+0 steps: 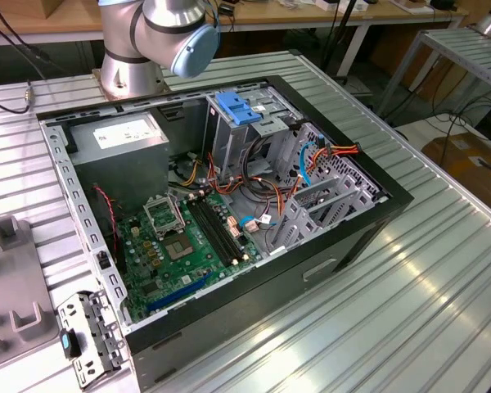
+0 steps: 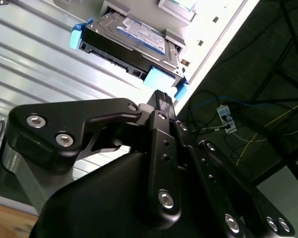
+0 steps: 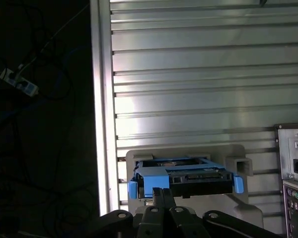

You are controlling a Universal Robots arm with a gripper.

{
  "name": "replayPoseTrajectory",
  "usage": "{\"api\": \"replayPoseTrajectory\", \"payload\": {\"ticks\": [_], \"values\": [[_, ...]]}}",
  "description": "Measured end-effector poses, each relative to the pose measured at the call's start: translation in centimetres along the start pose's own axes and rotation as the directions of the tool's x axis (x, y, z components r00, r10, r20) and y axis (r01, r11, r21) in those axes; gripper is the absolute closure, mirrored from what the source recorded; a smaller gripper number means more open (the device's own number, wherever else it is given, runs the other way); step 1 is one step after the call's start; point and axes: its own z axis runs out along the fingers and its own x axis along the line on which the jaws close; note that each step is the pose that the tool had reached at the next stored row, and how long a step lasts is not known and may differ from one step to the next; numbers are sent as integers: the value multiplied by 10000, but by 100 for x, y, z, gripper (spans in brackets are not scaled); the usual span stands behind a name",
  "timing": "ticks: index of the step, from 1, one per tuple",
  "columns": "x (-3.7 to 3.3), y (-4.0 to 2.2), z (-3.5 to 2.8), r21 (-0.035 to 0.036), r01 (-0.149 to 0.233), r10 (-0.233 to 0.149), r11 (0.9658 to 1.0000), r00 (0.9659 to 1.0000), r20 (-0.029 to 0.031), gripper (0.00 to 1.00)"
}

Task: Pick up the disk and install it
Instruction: 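Pick up the disk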

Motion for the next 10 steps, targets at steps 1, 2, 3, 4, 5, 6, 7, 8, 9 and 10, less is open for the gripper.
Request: {"api": "replayPoseTrajectory", "payload": {"ticks": [1,2,3,4,5,6,7,8,9,10], "values": [[0,0,0,-1,27,-27,10000,10000,-1,89],[0,0,0,-1,60,-60,10000,10000,-3,89],[0,0,0,-2,84,-84,10000,10000,-4,89],[0,0,0,-3,125,-125,9999,9999,-6,89],[0,0,0,-4,182,-182,9998,9998,-8,89],[0,0,0,-5,220,-220,9998,9998,-10,89],[0,0,0,-6,260,-260,9997,9997,-12,89],[0,0,0,-8,320,-320,9995,9995,-14,89],[0,0,0,-8,359,-359,9994,9994,-16,89],[0,0,0,-10,408,-408,9992,9992,-18,89]]}}
